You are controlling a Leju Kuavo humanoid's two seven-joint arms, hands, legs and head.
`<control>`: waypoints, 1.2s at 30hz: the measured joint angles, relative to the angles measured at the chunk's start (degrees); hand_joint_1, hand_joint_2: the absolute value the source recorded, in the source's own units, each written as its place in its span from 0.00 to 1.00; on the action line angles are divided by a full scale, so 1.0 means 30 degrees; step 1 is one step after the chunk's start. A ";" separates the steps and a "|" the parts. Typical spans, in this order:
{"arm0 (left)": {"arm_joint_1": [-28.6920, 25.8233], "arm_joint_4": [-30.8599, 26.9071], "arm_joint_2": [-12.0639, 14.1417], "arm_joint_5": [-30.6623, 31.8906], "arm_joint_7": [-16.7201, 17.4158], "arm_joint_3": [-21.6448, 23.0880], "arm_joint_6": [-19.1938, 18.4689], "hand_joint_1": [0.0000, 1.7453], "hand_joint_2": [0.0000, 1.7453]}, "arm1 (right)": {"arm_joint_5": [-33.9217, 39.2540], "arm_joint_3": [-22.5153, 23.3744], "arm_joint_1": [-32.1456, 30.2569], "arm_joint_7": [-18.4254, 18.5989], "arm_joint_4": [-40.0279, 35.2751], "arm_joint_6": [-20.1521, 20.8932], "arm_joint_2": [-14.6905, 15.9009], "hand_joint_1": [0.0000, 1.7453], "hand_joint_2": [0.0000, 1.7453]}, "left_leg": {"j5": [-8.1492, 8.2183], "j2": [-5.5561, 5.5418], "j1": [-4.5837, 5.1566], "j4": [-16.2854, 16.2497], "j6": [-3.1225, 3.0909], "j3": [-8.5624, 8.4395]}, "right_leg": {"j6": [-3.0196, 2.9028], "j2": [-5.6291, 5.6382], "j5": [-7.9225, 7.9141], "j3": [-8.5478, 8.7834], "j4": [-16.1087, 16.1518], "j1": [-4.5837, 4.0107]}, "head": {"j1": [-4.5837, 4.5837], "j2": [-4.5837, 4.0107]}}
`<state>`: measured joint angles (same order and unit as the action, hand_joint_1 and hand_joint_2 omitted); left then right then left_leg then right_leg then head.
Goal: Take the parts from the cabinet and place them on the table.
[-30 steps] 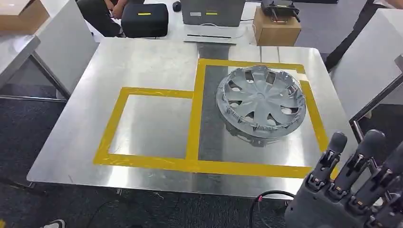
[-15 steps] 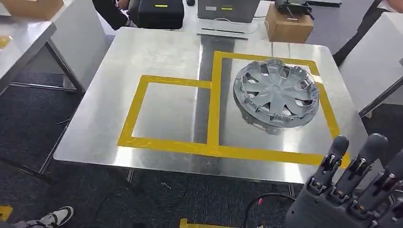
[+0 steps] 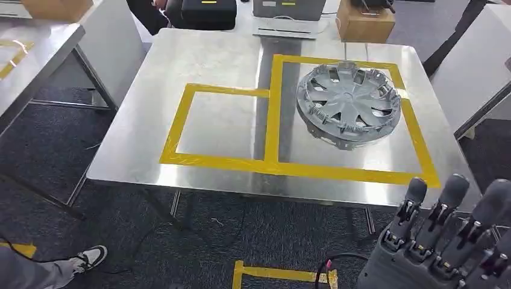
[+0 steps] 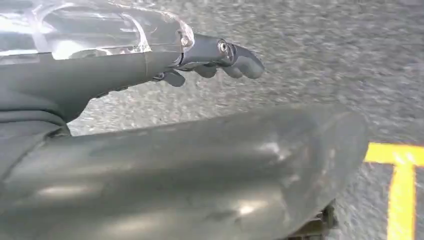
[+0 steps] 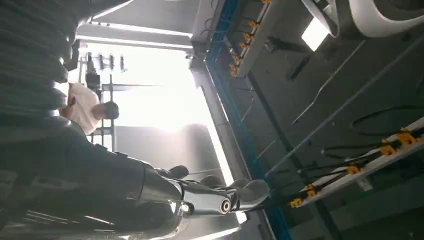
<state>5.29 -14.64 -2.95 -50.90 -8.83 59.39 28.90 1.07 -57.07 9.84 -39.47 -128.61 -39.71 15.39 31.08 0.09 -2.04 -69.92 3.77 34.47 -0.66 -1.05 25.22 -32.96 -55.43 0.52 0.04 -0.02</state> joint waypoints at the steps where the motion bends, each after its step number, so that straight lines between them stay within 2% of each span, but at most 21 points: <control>1: 0.0019 0.0000 0.0036 0.0000 0.0036 0.0000 0.0029 0.00 0.00 | 0.0051 0.0044 -0.0045 -0.0015 -0.0007 0.0000 0.0037 0.00 1.00 | -0.0312 0.0034 -0.0214 0.1422 0.0276 -0.1098 | 0.0147 0.0027 -0.0036 -0.0431 -0.0425 0.0130 | -0.0007 0.0000; 2: 0.0077 -0.0029 0.0021 0.0000 0.0043 0.0007 0.0058 0.00 0.00 | 0.0102 0.0080 -0.0169 -0.0036 -0.0029 0.0007 0.0058 0.00 1.00 | 0.0544 -0.0026 -0.0337 0.2905 0.0581 -0.2063 | 0.0330 0.0096 -0.0032 -0.0812 -0.0809 0.0147 | -0.0260 0.0000; 4: 0.0115 -0.0029 0.0080 -0.0015 0.0110 0.0021 0.0146 0.00 0.00 | 0.0312 0.0262 -0.0437 -0.0044 -0.0087 0.0000 0.0102 0.00 1.00 | 0.1028 -0.0075 -0.0153 0.3568 -0.0254 -0.2290 | 0.0636 0.0132 -0.0126 -0.1034 -0.1293 0.0114 | -0.0444 0.0000; 7: 0.0103 -0.0022 0.0109 -0.0088 0.0292 0.0088 0.0168 0.00 0.00 | 0.0444 0.0467 -0.0944 -0.0058 -0.0095 0.0000 0.0241 0.00 1.00 | 0.0492 -0.0043 -0.0078 0.3561 -0.1103 -0.1809 | 0.0889 0.0127 -0.0586 -0.1210 -0.1075 0.0268 | -0.0554 0.0000; 10: 0.0108 -0.0022 0.0175 -0.0109 0.0386 0.0138 0.0175 0.00 0.00 | 0.0576 0.0772 -0.1469 -0.0058 -0.0117 -0.0007 0.0408 0.00 1.00 | -0.0214 -0.0133 0.0011 0.3546 -0.1468 -0.0989 | 0.1080 0.0179 0.2857 -0.1764 -0.3743 0.0286 | -0.0269 0.0000; 12: 0.0092 -0.0022 0.0197 -0.0117 0.0444 0.0146 0.0175 0.00 0.00 | 0.0648 0.0838 -0.1678 -0.0095 -0.0117 -0.0007 0.0488 0.00 1.00 | -0.0680 -0.0155 0.0159 0.3508 -0.1546 -0.0396 | 0.1062 0.0197 0.4152 -0.1891 -0.6326 0.0280 | -0.0189 0.0000; 14: 0.0083 -0.0022 0.0240 -0.0117 0.0481 0.0146 0.0175 0.00 0.00 | 0.0663 0.0896 -0.1759 -0.0117 -0.0117 -0.0007 0.0539 0.00 1.00 | -0.1092 -0.0144 0.0310 0.3499 -0.1560 0.0146 | 0.0853 0.0214 0.3300 -0.1137 -0.6329 0.0232 | -0.0138 0.0000; 16: 0.0093 -0.0022 0.0248 -0.0117 0.0495 0.0153 0.0175 0.00 0.00 | 0.0655 0.0947 -0.1892 -0.0117 -0.0117 -0.0007 0.0554 0.00 1.00 | -0.1488 -0.0144 0.0424 0.3504 -0.1526 0.0559 | 0.0395 0.0241 0.2112 0.0940 -0.3655 0.0011 | -0.0124 0.0000; 18: 0.0105 -0.0044 0.0219 -0.0109 0.0605 0.0175 0.0175 0.00 0.00 | 0.0656 0.1064 -0.1954 -0.0117 -0.0197 -0.0007 0.0590 0.00 1.00 | -0.1774 -0.0144 0.0497 0.3503 -0.1380 0.0707 | -0.0123 0.0222 0.2672 0.3155 -0.0231 -0.0350 | -0.0131 0.0000; 19: 0.0108 -0.0051 0.0211 -0.0102 0.0634 0.0204 0.0175 0.00 0.00 | 0.0663 0.1085 -0.2002 -0.0117 -0.0219 -0.0007 0.0597 0.00 1.00 | -0.2004 -0.0087 0.0402 0.3565 -0.1249 0.0781 | -0.0011 0.0249 0.2820 0.3413 0.0387 -0.0357 | -0.0168 0.0000; 22: 0.0075 -0.0073 0.0240 -0.0022 0.0728 0.0393 0.0160 0.00 0.00 | 0.0612 0.1238 -0.2300 -0.0116 -0.0219 -0.0007 0.0656 0.00 1.00 | -0.2764 -0.0011 0.0240 0.4033 -0.0853 0.0829 | -0.0078 0.0352 0.2196 0.3023 0.0393 -0.0541 | -0.0146 0.0000; 24: 0.0085 -0.0066 0.0284 0.0029 0.0808 0.0488 0.0160 0.00 0.00 | 0.0474 0.1246 -0.2306 -0.0102 -0.0197 -0.0001 0.0656 0.00 1.00 | -0.1853 -0.0009 0.0286 0.3566 -0.0820 0.1052 | -0.0031 0.0137 0.1736 0.2897 0.0713 -0.0346 | -0.0174 0.0000; 25: 0.0084 -0.0066 0.0306 0.0080 0.1028 0.0627 0.0131 0.00 0.00 | 0.0145 0.1253 -0.2535 0.0052 -0.0167 -0.0007 0.0670 0.00 1.00 | 0.0258 -0.0019 0.0296 0.1893 -0.0796 0.1494 | -0.0232 0.0200 0.1367 0.2335 0.0653 -0.0347 | -0.0270 0.0000; 26: 0.0084 -0.0066 0.0313 0.0116 0.1143 0.0634 0.0116 0.00 0.00 | -0.0028 0.1260 -0.2655 0.0130 -0.0168 -0.0007 0.0670 0.00 1.00 | 0.0905 -0.0019 0.0291 0.1211 -0.0774 0.1620 | -0.0250 0.0189 0.1260 0.2162 0.0601 -0.0371 | -0.0284 0.0000; 27: 0.0086 -0.0066 0.0342 0.0211 0.1377 0.0648 0.0080 0.00 0.00 | -0.0386 0.1311 -0.2873 0.0327 -0.0168 0.0000 0.0685 0.00 1.00 | 0.2144 -0.0024 0.0318 -0.0768 -0.0729 0.1958 | -0.0251 0.0137 0.0973 0.1615 0.0458 -0.0426 | -0.0291 0.0000; 29: 0.0090 -0.0066 0.0350 0.0262 0.1552 0.0700 0.0014 0.00 0.00 | -0.0642 0.1355 -0.3035 0.0474 -0.0168 -0.0007 0.0692 0.00 1.00 | 0.1703 -0.0022 0.0380 -0.2092 -0.0749 0.1864 | -0.0245 0.0127 0.0570 0.0744 0.0111 -0.0457 | -0.0357 0.0000; 32: 0.0091 -0.0066 0.0371 0.0313 0.1705 0.0772 -0.0058 0.00 0.00 | -0.0823 0.1398 -0.3291 0.0597 -0.0168 -0.0007 0.0699 0.00 1.00 | -0.0411 -0.0026 0.0401 -0.0103 -0.0918 -0.0162 | -0.0144 0.0135 0.0175 -0.0376 -0.0402 -0.0463 | -0.1056 0.0000; 33: 0.0117 -0.0066 0.0393 0.0350 0.1749 0.0787 -0.0066 0.00 0.00 | -0.0962 0.1421 -0.3419 0.0707 -0.0175 -0.0007 0.0707 0.00 1.00 | -0.0080 -0.0054 0.0407 0.2113 -0.1047 -0.1684 | -0.0058 0.0143 0.0065 -0.0677 -0.0666 -0.0429 | -0.1231 0.0000; 34: 0.0129 -0.0066 0.0408 0.0357 0.1755 0.0801 -0.0073 0.00 0.00 | -0.0983 0.1427 -0.3462 0.0729 -0.0175 -0.0001 0.0707 0.00 1.00 | 0.0217 -0.0057 0.0422 0.2488 -0.1067 -0.1882 | -0.0036 0.0142 0.0054 -0.0750 -0.0696 -0.0443 | -0.1246 0.0000; 35: 0.0166 -0.0072 0.0415 0.0379 0.1770 0.0917 -0.0088 0.00 0.00 | -0.0998 0.1603 -0.3700 0.0845 -0.0254 -0.0007 0.0714 0.00 1.00 | 0.0996 -0.0076 0.0520 0.4352 -0.1135 -0.3060 | 0.0088 0.0100 -0.0076 -0.0833 -0.0853 -0.0502 | -0.1252 0.0000; 36: 0.0197 -0.0073 0.0437 0.0386 0.1778 0.1077 -0.0102 0.00 0.00 | -0.0940 0.1785 -0.3944 0.0889 -0.0277 -0.0007 0.0707 0.00 1.00 | 0.0949 -0.0156 0.0565 0.4344 -0.1207 -0.2951 | 0.0200 0.0095 -0.0335 -0.0867 -0.0815 -0.0439 | -0.1231 0.0000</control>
<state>5.88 -14.86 -1.64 -49.75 -3.50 62.62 28.59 -1.75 -51.71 -1.99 -36.81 -129.44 -39.74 17.51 33.93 -0.38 -0.35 -56.89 0.15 25.62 -0.06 -0.77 24.22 -35.56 -57.87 -0.79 -3.65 -0.02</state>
